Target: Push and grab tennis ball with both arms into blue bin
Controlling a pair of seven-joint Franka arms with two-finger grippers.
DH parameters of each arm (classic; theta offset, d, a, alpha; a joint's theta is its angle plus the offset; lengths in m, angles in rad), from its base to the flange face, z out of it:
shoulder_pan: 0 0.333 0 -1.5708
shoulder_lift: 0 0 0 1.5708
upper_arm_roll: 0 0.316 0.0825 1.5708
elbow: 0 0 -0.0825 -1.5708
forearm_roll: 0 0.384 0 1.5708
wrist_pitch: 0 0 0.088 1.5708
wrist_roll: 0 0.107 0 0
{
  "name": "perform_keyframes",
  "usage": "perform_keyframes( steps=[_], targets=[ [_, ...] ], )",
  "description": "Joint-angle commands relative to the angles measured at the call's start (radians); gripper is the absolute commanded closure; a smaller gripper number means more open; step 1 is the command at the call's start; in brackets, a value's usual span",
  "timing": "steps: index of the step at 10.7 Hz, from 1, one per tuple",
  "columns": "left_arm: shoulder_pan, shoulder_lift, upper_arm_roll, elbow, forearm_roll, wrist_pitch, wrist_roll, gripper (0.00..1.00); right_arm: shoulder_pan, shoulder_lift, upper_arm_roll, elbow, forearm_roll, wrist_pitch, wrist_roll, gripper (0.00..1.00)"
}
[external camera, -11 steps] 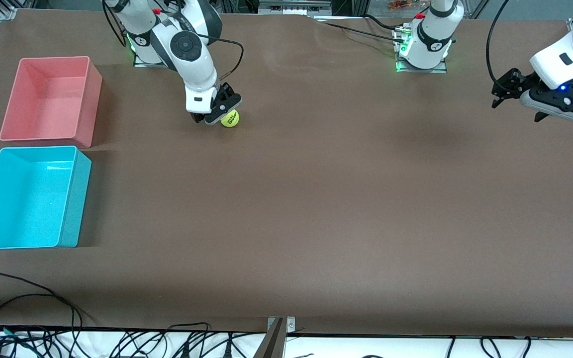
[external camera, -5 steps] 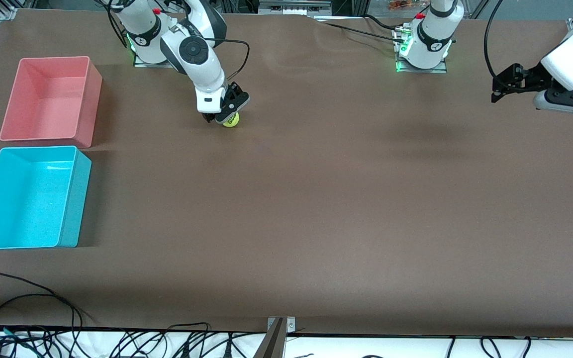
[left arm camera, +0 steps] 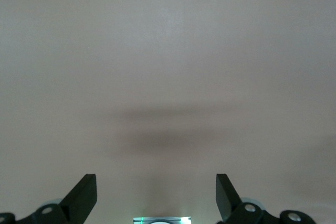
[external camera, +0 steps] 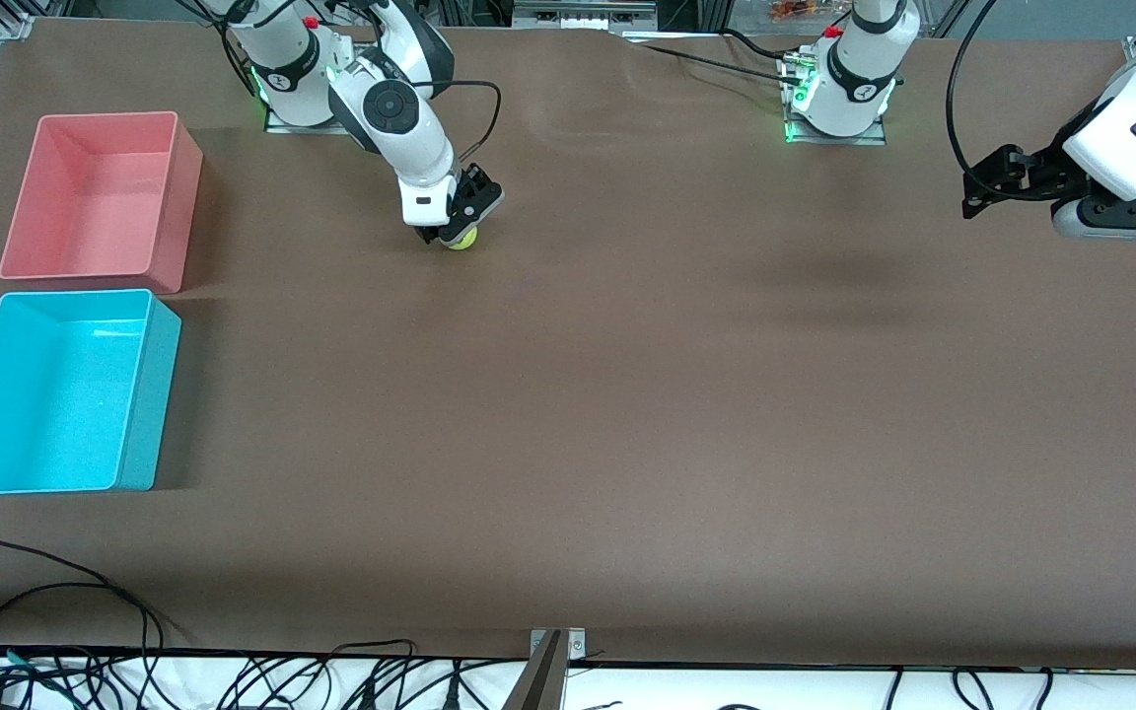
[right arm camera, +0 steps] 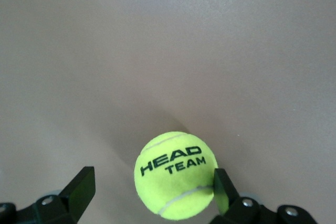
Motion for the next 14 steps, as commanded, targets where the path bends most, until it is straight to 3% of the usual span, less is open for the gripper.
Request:
perform_keyframes(
  steps=[1, 9, 14],
  targets=[
    [-0.001, 0.015, 0.016, 0.020, -0.038, 0.010, -0.016, 0.00, 0.007, 0.002, -0.007, -0.007, -0.010, 0.022, -0.017, 0.00],
    [0.003, 0.021, 0.019, 0.024, -0.031, 0.024, -0.005, 0.00, 0.007, 0.004, -0.047, 0.005, -0.020, 0.023, -0.083, 0.01],
    [0.046, 0.021, 0.036, 0.029, -0.035, 0.026, -0.010, 0.00, 0.014, 0.053, -0.047, 0.004, -0.033, 0.055, -0.089, 0.16]
  ],
)
